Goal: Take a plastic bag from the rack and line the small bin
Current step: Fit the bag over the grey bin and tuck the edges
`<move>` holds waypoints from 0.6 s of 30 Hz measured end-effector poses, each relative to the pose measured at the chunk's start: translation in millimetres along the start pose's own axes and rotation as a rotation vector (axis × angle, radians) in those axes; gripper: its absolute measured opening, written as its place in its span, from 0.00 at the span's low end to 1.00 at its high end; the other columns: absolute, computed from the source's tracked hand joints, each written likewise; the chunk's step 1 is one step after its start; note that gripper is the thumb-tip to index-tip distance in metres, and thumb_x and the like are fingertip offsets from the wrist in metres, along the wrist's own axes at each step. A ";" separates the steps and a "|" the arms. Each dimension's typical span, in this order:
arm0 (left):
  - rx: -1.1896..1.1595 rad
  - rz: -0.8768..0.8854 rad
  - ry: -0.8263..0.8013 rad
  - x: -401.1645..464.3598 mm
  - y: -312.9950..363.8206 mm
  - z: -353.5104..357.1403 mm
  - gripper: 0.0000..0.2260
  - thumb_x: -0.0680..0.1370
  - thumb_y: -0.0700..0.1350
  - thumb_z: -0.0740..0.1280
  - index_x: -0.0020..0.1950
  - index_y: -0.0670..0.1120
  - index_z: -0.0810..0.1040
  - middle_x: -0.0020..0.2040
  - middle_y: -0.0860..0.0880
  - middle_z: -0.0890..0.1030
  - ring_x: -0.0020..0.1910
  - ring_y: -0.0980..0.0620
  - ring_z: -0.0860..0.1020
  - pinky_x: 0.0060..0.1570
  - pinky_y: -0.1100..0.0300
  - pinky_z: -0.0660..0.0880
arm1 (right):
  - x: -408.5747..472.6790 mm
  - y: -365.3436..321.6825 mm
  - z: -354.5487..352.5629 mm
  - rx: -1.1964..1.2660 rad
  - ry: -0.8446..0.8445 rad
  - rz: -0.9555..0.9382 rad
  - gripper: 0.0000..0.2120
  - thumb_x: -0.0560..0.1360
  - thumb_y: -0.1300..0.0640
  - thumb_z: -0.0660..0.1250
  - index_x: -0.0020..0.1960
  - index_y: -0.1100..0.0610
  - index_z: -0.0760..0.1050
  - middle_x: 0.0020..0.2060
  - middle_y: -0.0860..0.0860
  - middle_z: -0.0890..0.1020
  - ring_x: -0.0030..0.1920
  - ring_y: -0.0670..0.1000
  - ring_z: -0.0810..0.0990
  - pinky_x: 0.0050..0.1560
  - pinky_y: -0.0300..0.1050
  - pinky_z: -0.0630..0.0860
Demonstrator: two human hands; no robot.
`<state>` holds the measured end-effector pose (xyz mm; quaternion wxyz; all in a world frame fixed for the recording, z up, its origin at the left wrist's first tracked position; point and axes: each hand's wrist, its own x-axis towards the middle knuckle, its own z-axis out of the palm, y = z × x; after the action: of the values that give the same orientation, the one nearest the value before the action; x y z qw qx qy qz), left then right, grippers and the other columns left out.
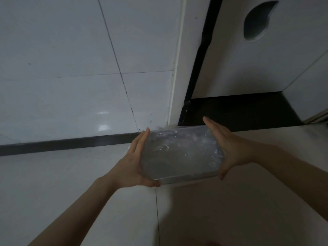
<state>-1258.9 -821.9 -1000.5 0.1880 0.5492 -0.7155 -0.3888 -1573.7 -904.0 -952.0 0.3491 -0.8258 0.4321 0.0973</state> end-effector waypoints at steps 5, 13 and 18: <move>-0.008 0.028 -0.017 5.8 -1.0 0.1 0.63 0.53 0.64 0.78 0.72 0.61 0.34 0.74 0.52 0.50 0.70 0.50 0.61 0.64 0.46 0.72 | -3.8 7.1 4.2 0.080 0.047 -0.007 0.71 0.49 0.39 0.81 0.64 0.32 0.23 0.68 0.33 0.34 0.70 0.37 0.39 0.70 0.44 0.47; -0.111 0.013 0.004 7.2 -8.7 3.0 0.67 0.51 0.63 0.79 0.71 0.62 0.30 0.72 0.63 0.50 0.71 0.58 0.57 0.69 0.50 0.64 | -17.3 37.7 39.5 0.367 0.185 0.176 0.70 0.49 0.39 0.80 0.71 0.39 0.30 0.63 0.32 0.60 0.61 0.36 0.65 0.55 0.29 0.66; -0.203 -0.017 -0.002 8.0 -10.0 4.4 0.67 0.51 0.61 0.80 0.73 0.57 0.33 0.75 0.52 0.52 0.72 0.52 0.60 0.68 0.42 0.66 | -12.9 37.6 55.9 0.460 0.258 0.166 0.55 0.54 0.45 0.81 0.71 0.37 0.50 0.55 0.24 0.70 0.59 0.33 0.71 0.47 0.21 0.70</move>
<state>-1258.2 -828.7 -1012.1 0.2386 0.5331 -0.6677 -0.4616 -1603.0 -873.1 -1005.8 0.4602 -0.6922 0.5500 -0.0810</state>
